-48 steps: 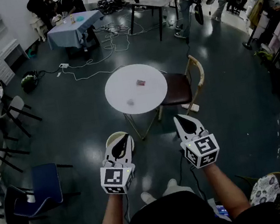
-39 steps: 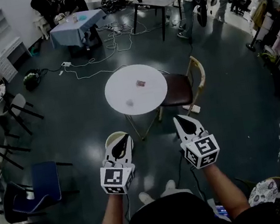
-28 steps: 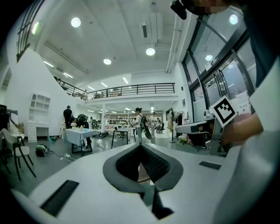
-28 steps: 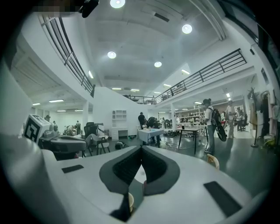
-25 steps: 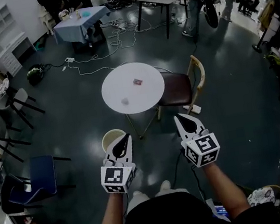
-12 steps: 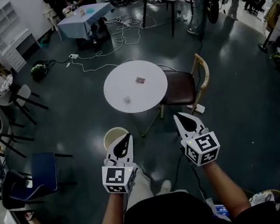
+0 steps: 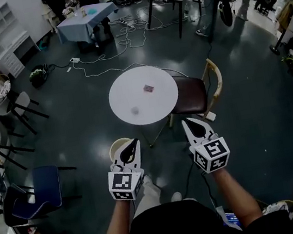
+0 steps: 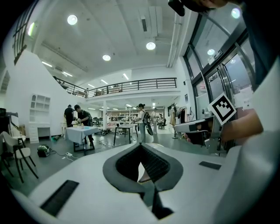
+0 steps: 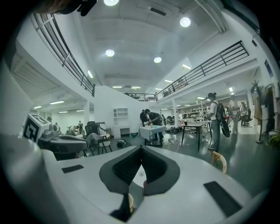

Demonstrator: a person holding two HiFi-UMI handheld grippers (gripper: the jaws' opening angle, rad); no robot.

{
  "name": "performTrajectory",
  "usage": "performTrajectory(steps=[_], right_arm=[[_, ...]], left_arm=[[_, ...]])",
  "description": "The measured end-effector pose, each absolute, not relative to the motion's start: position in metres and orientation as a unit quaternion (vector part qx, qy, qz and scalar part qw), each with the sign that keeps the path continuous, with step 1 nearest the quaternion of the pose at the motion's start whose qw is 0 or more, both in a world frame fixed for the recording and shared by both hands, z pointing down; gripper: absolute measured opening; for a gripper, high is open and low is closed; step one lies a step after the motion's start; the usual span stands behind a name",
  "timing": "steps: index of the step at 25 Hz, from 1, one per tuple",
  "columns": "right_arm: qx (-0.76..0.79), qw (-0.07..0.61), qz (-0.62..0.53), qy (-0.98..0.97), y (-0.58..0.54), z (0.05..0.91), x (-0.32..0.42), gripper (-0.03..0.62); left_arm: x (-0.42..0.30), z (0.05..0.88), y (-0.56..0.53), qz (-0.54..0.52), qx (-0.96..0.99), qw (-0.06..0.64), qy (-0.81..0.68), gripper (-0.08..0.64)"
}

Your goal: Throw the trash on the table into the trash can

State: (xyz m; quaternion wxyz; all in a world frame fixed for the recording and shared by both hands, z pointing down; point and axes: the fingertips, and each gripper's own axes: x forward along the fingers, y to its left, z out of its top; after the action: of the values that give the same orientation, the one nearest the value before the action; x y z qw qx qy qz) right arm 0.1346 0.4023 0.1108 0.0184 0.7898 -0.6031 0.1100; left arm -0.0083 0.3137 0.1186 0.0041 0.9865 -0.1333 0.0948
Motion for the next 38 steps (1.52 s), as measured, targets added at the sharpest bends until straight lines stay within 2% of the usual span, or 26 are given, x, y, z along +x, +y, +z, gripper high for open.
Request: performTrajectory(steps=[18, 38], right_arm=[[0.792, 0.026, 0.128, -0.597, 0.275, 0.126, 0.176, 0.018], [0.806, 0.065, 0.141, -0.572, 0.165, 0.149, 0.167, 0.018]], left_arm=[[0.039, 0.130, 0.190, 0.100, 0.988, 0.022, -0.116, 0.008], [0.040, 0.151, 0.084, 0.102, 0.992, 0.041, -0.069, 0.008]])
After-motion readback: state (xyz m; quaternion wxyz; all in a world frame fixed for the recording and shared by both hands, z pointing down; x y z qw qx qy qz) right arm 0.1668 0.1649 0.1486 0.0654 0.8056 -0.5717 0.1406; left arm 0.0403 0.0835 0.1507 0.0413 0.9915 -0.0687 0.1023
